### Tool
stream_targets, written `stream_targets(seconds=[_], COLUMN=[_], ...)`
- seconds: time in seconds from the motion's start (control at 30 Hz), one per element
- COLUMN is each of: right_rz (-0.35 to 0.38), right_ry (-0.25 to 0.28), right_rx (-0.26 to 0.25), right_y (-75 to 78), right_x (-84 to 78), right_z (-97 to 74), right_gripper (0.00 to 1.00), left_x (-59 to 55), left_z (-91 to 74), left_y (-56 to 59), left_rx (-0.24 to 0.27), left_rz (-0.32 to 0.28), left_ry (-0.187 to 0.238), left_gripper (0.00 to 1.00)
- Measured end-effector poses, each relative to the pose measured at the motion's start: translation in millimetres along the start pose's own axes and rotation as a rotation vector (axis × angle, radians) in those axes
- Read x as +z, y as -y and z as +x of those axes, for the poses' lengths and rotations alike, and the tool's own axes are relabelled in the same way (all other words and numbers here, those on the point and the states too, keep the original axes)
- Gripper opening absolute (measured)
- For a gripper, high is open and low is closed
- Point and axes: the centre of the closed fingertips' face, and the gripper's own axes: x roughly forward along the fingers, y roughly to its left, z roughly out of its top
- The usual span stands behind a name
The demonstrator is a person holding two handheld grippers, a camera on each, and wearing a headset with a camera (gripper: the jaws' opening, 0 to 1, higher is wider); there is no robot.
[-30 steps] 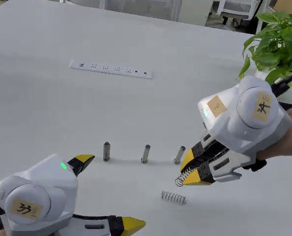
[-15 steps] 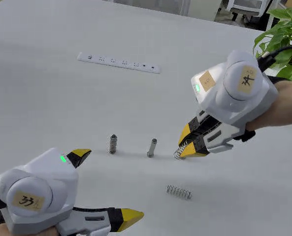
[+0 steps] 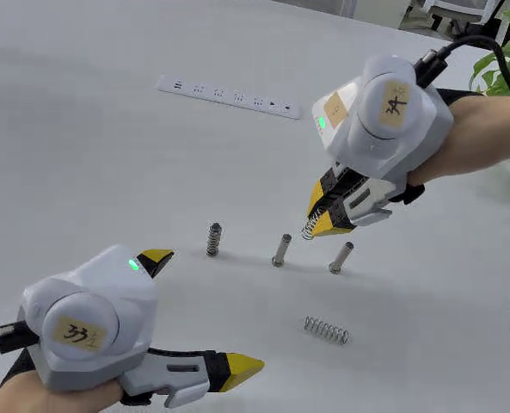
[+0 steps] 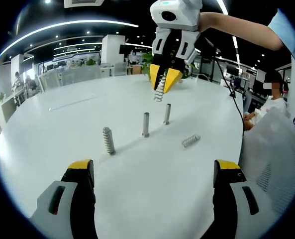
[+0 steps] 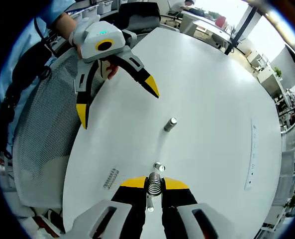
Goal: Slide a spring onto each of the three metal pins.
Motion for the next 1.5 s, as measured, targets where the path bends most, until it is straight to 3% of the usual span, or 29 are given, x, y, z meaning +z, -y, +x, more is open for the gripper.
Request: stream_targets(seconds=[0.23,0.43,1.23,1.5], right_rz=[-0.045,-0.049,-0.069,-0.072], right_ry=[-0.044,-0.051,-0.078,-0.094], right_rx=[0.026,0.046,0.078,0.083], right_y=[6.8,7.6,1.2,5.9], right_x=[-0.5,0.5,4.2,1.6], right_z=[13.1,20.9,28.5,36.1], right_gripper=[0.07,0.07,0.07,0.07], left_x=[-5.2,-5.5,-11.8,-12.1], left_z=[-1.5,-2.2,-7.3,-8.4], left_y=[-3.4,-4.9,-8.3,-10.6], left_rx=[0.003,0.001,0.001,0.006], left_rz=[0.005,0.001,-0.021,-0.026], left_ry=[-0.013,-0.016,-0.023,-0.023], left_gripper=[0.99,0.99,0.96,0.97])
